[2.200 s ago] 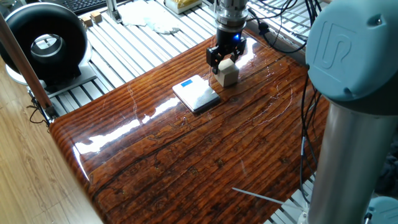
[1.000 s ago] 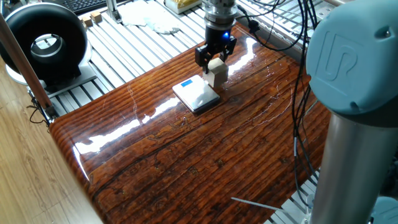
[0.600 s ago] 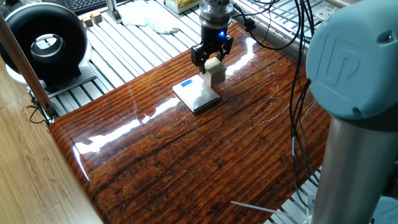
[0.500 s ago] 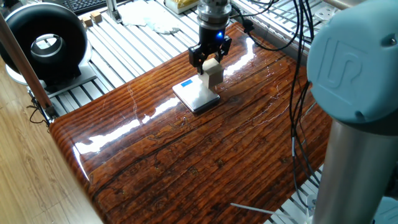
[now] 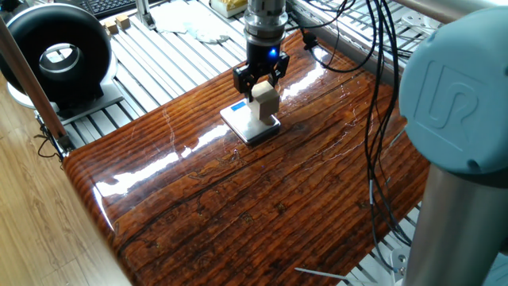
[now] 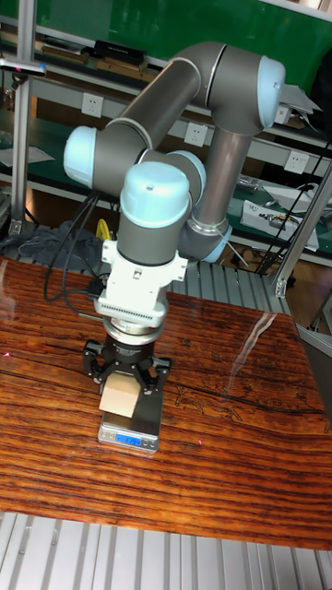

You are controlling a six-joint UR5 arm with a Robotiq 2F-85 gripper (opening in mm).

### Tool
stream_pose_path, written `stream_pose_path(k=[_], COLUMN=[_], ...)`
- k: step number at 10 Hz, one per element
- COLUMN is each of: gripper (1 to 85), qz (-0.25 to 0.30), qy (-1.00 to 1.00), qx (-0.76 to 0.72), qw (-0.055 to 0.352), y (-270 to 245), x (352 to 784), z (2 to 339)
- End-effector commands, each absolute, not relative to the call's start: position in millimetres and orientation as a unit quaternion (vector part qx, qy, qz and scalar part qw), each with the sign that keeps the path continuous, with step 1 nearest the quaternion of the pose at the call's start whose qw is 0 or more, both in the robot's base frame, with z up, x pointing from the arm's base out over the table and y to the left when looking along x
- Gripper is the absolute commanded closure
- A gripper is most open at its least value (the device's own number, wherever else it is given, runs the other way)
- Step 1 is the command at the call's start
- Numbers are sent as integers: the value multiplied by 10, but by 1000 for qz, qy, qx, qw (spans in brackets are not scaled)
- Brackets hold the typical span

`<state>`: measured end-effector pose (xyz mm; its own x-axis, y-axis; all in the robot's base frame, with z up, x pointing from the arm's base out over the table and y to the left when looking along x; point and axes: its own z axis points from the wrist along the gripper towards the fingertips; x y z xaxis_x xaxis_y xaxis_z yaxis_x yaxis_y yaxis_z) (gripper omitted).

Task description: Place the block on the scale

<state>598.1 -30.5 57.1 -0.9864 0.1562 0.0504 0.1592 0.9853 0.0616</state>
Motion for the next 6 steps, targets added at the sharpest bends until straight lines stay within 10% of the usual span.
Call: stream_pose_path(k=[1, 6], gripper=[847, 847], qz=[-40, -61], qy=[-995, -992], qx=[-86, -113], qw=[18, 1], y=[-204, -64], x=[5999, 6158], z=[596, 563])
